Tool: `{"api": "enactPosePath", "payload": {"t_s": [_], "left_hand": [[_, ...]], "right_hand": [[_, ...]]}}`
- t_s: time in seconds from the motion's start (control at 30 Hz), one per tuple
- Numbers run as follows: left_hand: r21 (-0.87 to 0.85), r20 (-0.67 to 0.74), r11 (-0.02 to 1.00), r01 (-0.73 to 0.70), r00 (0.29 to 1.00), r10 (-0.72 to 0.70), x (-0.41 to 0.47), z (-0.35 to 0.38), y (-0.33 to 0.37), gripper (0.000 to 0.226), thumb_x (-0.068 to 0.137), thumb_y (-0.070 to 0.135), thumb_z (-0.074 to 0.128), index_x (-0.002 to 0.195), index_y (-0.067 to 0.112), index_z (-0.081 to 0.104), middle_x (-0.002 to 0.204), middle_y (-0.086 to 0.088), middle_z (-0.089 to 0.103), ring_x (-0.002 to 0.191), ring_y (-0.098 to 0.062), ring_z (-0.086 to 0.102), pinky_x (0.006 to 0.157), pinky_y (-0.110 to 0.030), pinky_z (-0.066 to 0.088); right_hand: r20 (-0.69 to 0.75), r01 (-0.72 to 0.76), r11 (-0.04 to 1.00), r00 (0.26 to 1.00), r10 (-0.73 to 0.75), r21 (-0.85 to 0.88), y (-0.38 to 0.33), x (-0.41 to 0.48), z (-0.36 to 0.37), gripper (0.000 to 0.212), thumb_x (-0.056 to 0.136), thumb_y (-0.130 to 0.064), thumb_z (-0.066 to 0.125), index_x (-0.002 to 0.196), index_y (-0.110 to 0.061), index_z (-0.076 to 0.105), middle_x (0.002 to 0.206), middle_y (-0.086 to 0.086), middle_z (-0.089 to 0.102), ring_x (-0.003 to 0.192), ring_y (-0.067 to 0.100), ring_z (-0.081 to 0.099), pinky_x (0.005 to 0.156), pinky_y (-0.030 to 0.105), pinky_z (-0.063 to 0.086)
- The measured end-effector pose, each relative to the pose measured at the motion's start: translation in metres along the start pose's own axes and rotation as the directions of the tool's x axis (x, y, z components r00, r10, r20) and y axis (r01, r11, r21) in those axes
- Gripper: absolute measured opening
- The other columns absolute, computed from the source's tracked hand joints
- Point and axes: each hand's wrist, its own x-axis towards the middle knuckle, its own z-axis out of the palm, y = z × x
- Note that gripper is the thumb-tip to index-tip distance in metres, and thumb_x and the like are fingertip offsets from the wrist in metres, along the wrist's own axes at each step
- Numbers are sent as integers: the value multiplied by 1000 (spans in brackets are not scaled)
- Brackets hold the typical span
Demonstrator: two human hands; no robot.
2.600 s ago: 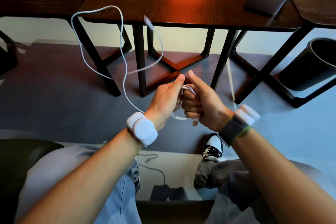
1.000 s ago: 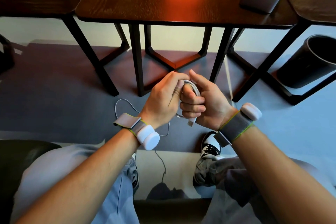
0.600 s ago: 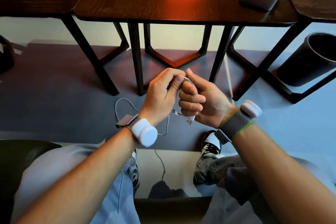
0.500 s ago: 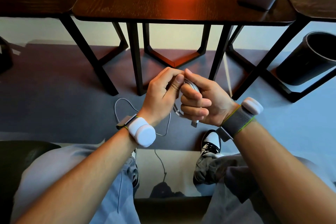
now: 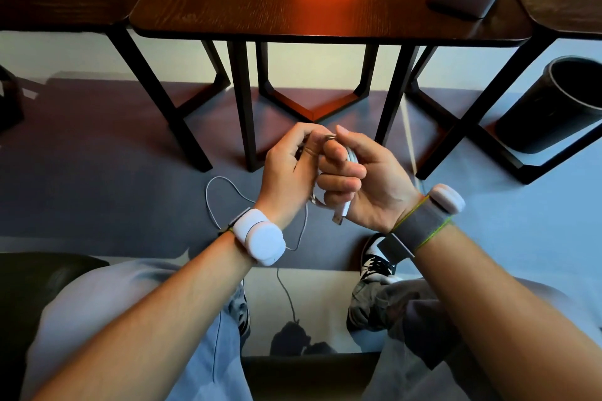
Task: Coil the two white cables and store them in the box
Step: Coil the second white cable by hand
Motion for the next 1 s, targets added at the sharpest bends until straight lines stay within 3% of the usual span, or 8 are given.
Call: {"api": "enactPosePath", "payload": {"t_s": [0.07,0.2,0.37,0.47,0.6,0.77,0.87,1.0], "left_hand": [[-3,70,999,-43,997,43,-2,0,1,21,95,27,53,90,44,63,74,19,64,71,-10,62,65,-40,52],[53,72,988,-145,987,141,-1,-3,2,30,98,20,53,91,47,63,81,22,67,77,5,60,73,-15,47],[-155,155,978,139,981,-115,2,2,4,25,98,28,49,85,33,70,83,11,70,84,-10,63,80,-38,53],[-73,246,964,255,941,-231,1,5,1,33,94,35,42,94,16,69,87,-13,70,82,-22,62,76,-54,53],[132,378,947,293,868,-321,-6,9,-7,40,94,42,35,79,31,70,63,-3,67,55,-19,56,56,-35,47],[149,449,887,436,770,-454,-7,8,-12,97,73,92,9,88,21,74,69,-12,70,55,-17,52,52,-29,44],[170,507,884,436,730,-458,-7,7,-15,119,62,99,0,92,9,71,65,-10,67,53,-15,48,51,-28,39],[248,478,899,362,761,-439,-6,7,-12,103,70,94,-1,71,25,75,55,-4,65,44,-9,47,49,-23,40]], "right_hand": [[62,-33,999,998,34,-15,1,-2,3,45,96,-37,37,70,-8,60,46,-1,45,42,12,47,41,20,39],[176,-95,996,980,93,2,1,-4,4,53,101,-42,27,66,-10,50,38,-4,34,32,10,32,36,20,25],[163,-65,991,985,46,115,1,0,2,54,105,-46,21,62,-19,40,38,-9,15,33,5,10,38,20,8],[121,41,973,990,-69,226,-5,1,-3,51,106,-45,23,65,-20,40,39,-10,24,34,6,18,39,19,14],[-85,233,923,972,-218,307,-10,2,-8,43,105,-41,31,73,-19,47,43,-7,36,37,6,32,46,15,24],[-317,415,852,894,-317,319,-14,3,-10,36,102,-38,42,81,-14,59,56,-7,56,50,5,54,52,18,46],[-410,510,817,828,-382,269,-17,5,-13,38,102,-35,43,85,-9,65,70,-1,70,64,13,69,60,23,56],[-459,499,867,772,-439,10,-16,10,-17,40,105,-37,35,96,-8,62,83,5,75,83,20,73,74,30,58]]}}
